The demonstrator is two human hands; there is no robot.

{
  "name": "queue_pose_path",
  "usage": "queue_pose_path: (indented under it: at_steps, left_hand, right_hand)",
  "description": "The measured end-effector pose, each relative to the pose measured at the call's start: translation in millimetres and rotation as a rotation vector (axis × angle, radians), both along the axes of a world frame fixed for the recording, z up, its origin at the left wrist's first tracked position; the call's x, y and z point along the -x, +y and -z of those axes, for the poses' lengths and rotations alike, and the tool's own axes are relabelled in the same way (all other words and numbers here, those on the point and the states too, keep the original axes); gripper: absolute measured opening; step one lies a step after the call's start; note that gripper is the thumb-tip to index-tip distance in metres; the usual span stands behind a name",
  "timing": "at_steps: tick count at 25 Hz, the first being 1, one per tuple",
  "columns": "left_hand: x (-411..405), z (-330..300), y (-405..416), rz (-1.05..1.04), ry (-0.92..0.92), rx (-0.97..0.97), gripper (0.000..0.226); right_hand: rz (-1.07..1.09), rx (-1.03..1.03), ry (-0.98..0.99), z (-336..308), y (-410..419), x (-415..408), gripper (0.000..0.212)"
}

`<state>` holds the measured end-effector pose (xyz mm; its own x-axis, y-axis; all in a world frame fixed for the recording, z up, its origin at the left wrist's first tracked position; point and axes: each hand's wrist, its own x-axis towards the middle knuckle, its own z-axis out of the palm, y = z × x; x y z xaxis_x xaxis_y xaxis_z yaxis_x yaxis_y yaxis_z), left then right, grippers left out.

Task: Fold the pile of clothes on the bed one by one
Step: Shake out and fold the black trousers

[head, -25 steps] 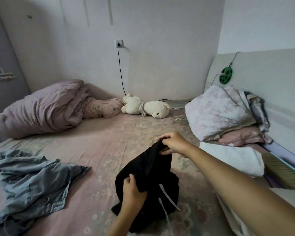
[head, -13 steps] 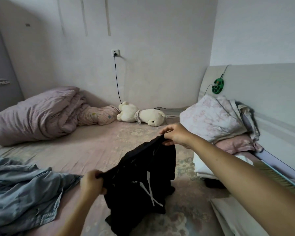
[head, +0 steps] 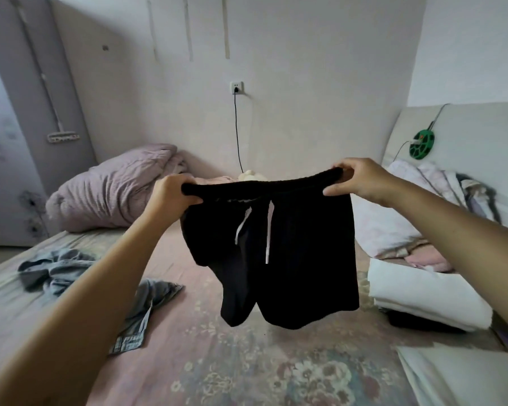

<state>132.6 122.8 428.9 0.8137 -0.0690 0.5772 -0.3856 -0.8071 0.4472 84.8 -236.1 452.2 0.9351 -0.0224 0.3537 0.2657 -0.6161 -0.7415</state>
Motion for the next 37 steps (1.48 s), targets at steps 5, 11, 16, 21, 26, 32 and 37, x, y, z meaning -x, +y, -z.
queue_pose_path:
  at_steps: [5,11,16,21,26,32,37]
  left_hand:
    - [-0.6,-23.3,8.7,0.025,-0.081,0.036,0.016]
    - [13.1,-39.2,11.1,-0.01,-0.162,0.179,0.024]
    - [49.4,-41.4,29.1,-0.029,-0.172,0.176,0.018]
    - [58.9,-44.2,10.0,0.179,0.083,0.486,0.002]
    - [62.2,-47.7,10.5,0.172,0.354,0.527,0.018]
    - [58.8,-18.8,16.0,0.31,0.491,0.307,0.018]
    - [42.5,41.9,-29.6,-0.036,0.547,0.511,0.026]
  right_hand:
    - [0.139,0.209,-0.17,-8.3,0.4,3.5,0.025]
    - [0.205,0.224,-0.231,-28.9,-6.9,14.9,0.031]
    - [0.222,0.158,-0.158,-16.3,-39.2,28.6,0.029]
    - [0.017,-0.294,0.021,-11.1,-9.0,53.3,0.019]
    - [0.015,-0.481,0.144,-12.3,-8.2,72.8,0.016]
    - [0.092,-0.307,0.219,15.3,-22.6,73.1,0.032]
    - [0.2,-0.68,0.479,67.3,21.3,57.3,0.018]
